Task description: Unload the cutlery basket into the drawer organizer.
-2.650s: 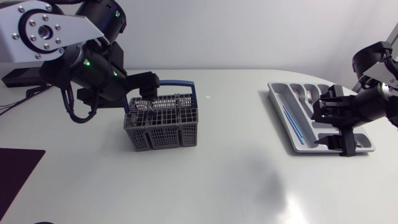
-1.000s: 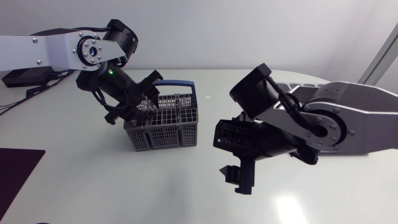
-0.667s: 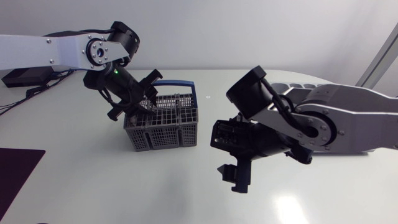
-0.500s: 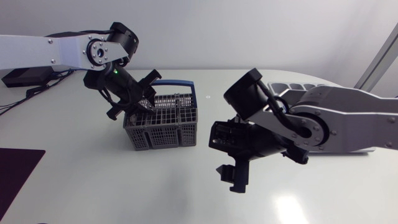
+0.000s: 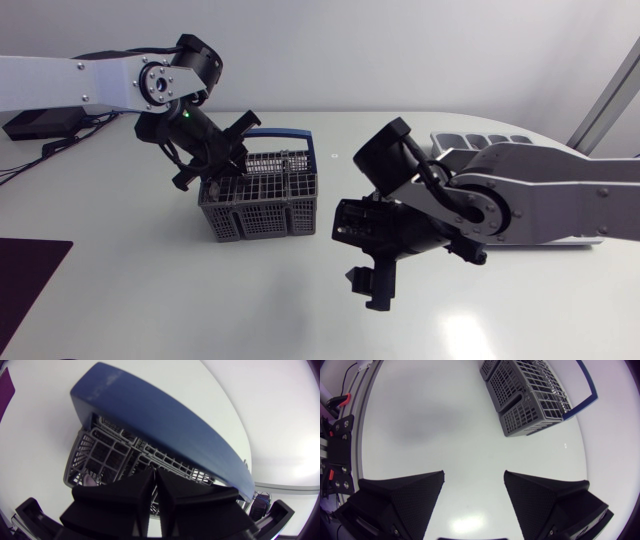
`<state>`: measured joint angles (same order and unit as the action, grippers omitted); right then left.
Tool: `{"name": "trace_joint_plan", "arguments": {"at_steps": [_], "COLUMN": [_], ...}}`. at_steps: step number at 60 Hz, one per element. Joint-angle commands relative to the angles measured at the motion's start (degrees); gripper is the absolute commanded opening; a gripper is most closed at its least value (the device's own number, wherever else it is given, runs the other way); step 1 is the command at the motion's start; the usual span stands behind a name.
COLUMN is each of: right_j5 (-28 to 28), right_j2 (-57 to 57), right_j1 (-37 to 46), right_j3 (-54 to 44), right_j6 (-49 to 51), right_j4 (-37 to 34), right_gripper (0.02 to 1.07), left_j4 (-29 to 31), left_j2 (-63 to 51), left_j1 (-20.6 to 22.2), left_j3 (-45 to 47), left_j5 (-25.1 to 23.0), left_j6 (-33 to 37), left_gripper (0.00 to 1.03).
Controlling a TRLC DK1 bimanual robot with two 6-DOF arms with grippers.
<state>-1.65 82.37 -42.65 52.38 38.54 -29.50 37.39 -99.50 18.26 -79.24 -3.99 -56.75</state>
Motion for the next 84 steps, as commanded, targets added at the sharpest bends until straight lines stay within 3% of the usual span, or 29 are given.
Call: {"name": "trace_joint_plan", "arguments": {"at_steps": [1, 29, 84], "right_j5": [0.0, 0.1, 0.4], "right_j2": [1.1, 0.5, -0.3], "right_j1": [0.0, -0.1, -1.6], "right_j3": [0.2, -0.6, -1.4], "right_j6": [-0.9, -1.4, -2.5], "right_j4": [0.4, 0.3, 0.2], "right_gripper": [0.88, 0.88, 0.88], "left_j4": [0.4, 0.3, -1.2], "left_j2": [-1.0, 3.1, 8.4], "left_j1": [-0.6, -1.5, -5.2], "left_j3": [-0.5, 1.9, 5.2], "left_j5": [-0.2, -1.8, -14.5], "left_j6": [0.8, 0.2, -3.5], "left_gripper": [0.04, 0.04, 0.04]}}
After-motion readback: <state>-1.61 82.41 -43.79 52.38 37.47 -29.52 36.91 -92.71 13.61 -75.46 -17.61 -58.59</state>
